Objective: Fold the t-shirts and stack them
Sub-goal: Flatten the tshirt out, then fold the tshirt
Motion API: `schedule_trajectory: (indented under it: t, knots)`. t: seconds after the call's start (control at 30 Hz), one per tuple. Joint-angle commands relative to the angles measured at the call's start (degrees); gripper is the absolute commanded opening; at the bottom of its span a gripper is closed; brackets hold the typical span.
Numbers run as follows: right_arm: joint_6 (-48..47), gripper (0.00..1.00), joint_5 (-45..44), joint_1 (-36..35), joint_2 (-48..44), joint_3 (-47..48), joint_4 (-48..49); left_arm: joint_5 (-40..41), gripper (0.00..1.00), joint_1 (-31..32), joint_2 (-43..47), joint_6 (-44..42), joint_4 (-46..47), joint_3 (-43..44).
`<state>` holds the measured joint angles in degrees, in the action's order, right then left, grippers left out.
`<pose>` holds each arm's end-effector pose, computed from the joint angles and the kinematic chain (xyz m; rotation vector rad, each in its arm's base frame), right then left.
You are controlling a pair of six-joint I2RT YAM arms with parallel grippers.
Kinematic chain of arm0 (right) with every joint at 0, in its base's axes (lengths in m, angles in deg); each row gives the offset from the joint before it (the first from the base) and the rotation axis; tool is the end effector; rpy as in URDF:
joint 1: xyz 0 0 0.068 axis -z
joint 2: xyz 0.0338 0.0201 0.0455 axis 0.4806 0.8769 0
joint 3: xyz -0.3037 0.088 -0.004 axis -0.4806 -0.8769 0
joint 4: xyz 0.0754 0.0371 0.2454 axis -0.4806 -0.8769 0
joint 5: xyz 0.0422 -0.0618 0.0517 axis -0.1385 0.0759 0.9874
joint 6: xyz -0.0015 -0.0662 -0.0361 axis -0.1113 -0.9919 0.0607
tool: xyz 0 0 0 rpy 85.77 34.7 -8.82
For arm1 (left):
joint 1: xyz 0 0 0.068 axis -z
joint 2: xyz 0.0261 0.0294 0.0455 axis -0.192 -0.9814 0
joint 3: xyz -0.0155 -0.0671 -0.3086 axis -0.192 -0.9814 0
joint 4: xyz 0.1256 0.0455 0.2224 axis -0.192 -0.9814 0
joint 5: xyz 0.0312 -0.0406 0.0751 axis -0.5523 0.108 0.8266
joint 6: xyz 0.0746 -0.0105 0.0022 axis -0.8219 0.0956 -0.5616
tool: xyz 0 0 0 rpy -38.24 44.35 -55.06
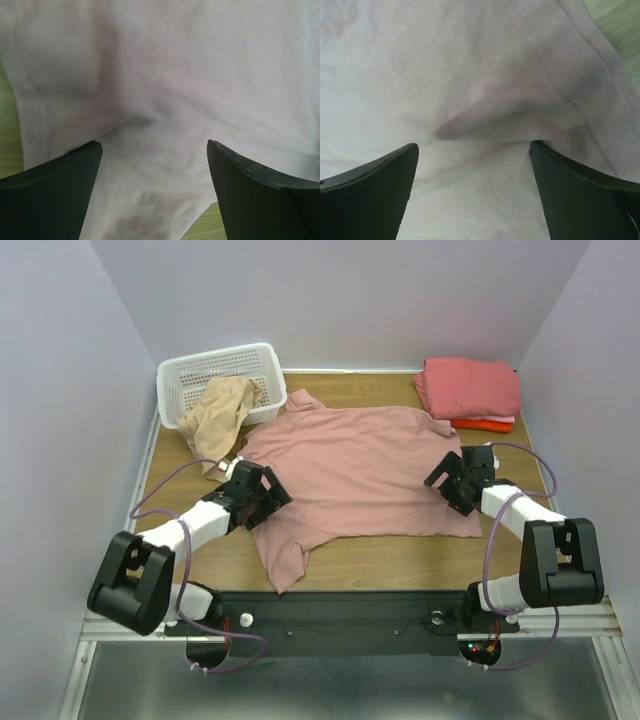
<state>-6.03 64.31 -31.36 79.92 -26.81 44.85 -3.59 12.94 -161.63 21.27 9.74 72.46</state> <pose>0.2663 0.0087 0.1902 0.8414 2.3623 0.2489 0.2246 -0.1001 0.1982 -0.5750 2.3824 -0.6148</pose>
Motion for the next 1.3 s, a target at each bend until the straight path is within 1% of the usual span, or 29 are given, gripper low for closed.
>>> schedule_trajectory:
  t: [0.0,0.07,0.2,0.33,0.37,0.43,0.5,0.57,0.67,0.7,0.77,0.8,0.83,0.87,0.9,0.97,1.07,1.13,1.27]
  knots:
    - [-2.7,1.0,-1.5,2.2,3.8,-0.3,-4.0,-2.1,0.98,0.2,-6.5,-3.1,4.1,3.1]
    - [-3.2,1.0,-0.2,2.3,4.9,0.3,-3.8,-1.6,0.98,0.2,-9.1,-4.4,4.3,5.4]
    - [-3.9,1.0,-1.3,2.3,4.8,1.4,-3.9,-1.0,0.98,0.2,-16.4,-6.7,4.3,10.5]
    - [-4.9,1.0,-0.5,2.4,4.5,4.0,-4.0,-0.5,0.98,0.2,-21.3,-8.9,3.1,16.2]
    - [-5.1,1.0,-0.3,2.4,4.2,5.0,-4.1,3.3,0.98,0.1,-22.4,-9.6,2.3,19.5]
    - [-5.2,1.0,-0.4,2.3,3.8,5.6,-4.2,4.4,0.98,0.1,-23.1,-10.3,0.3,20.8]
    - [-5.6,1.0,-0.1,2.4,2.5,6.0,-4.7,7.6,0.98,0.1,-23.2,-10.8,-3.4,24.0]
    - [-6.2,1.0,0.4,2.4,1.0,6.6,-5.2,8.0,0.98,0.2,-20.6,-11.4,-5.6,25.7]
    - [-7.0,1.0,0.8,2.4,-2.6,7.0,-6.6,7.0,0.98,1.5,-14.9,-11.4,-5.9,24.0]
    - [-7.0,1.0,0.8,2.4,-3.8,7.0,-7.1,7.1,0.98,2.2,-10.3,-11.0,-6.4,23.3]
    - [-7.0,1.0,0.0,2.4,-7.5,7.0,-8.5,8.2,0.98,3.3,-5.6,-8.4,-7.8,20.7]
    - [-6.8,1.0,-0.3,2.4,-8.8,6.6,-9.5,8.7,0.98,4.1,-1.2,-7.4,-9.6,19.6]
    - [-6.6,1.0,-0.7,2.4,-9.9,6.4,-10.0,9.2,0.98,4.1,0.9,-6.0,-11.0,16.9]
    - [-6.3,1.0,-0.8,2.4,-12.3,6.3,-10.7,10.9,0.98,4.1,2.8,-2.6,-12.8,15.6]
    - [-6.0,1.0,-0.9,2.4,-13.2,5.6,-12.0,12.0,0.99,4.1,5.9,-1.0,-16.8,13.1]
    - [-4.4,1.0,-2.1,2.4,-16.2,4.7,-13.3,13.9,0.98,4.1,8.5,4.5,-21.1,10.3]
    - [-2.2,1.0,-4.2,2.4,-19.1,2.2,-14.5,13.5,0.98,4.1,12.9,9.0,-25.2,4.6]
    - [-1.2,1.0,-5.2,2.4,-21.1,1.2,-15.0,12.2,0.98,4.1,14.8,10.8,-26.0,1.6]
    - [-0.8,1.0,-6.0,2.4,-22.0,0.7,-15.8,10.0,0.98,4.1,16.2,13.1,-25.6,-2.7]
